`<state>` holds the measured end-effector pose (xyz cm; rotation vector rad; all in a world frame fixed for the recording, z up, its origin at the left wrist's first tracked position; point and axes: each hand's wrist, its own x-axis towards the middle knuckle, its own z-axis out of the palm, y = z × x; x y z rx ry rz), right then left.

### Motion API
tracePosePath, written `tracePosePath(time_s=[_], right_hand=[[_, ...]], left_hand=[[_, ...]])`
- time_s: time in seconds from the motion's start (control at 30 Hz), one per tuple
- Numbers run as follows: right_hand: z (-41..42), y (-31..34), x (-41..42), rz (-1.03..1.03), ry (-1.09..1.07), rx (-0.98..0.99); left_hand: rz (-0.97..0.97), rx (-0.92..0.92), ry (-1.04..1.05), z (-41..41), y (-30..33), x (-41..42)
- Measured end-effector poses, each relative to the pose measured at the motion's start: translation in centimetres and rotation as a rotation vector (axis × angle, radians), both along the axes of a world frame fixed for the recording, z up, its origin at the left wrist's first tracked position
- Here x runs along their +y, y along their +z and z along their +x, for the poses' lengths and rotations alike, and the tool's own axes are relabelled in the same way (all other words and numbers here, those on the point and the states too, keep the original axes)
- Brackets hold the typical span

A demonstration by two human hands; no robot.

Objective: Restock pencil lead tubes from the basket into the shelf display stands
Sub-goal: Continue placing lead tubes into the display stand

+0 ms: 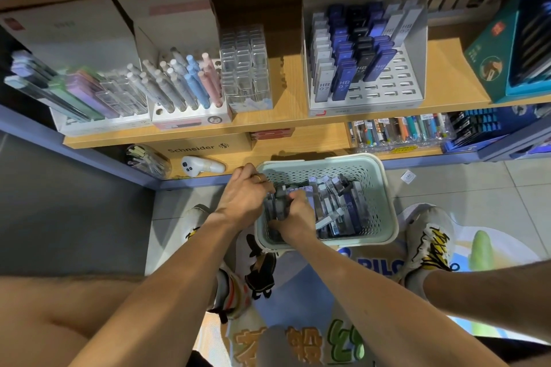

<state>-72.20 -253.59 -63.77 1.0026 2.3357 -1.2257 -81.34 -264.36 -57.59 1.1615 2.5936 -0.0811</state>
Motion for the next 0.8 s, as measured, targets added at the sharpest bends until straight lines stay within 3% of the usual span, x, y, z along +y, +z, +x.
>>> tracePosePath(time_s=[0.17,0.37,0.53,0.8], right_hand=[[0.1,-0.1,0.0,0.061,0.054,-0.042],[0.1,-0.6,-0.4,0.134,0.133,-0.035],[-0.3,-0.3,-0.8,0.135,0.175,-0.057],[-0.1,-0.2,-0.6,0.085,0.096,-0.072]], left_hand=[[-0.288,0.115,-0.295,0.3,0.5,1.8],[-0.480,0.029,-0.311,-0.2,-0.1,3.6],[-0.445,-0.054,-0.232,-0.5,0.1,4.9],[-0.383,0.020,-0.286,-1.4,-1.4,3.7]])
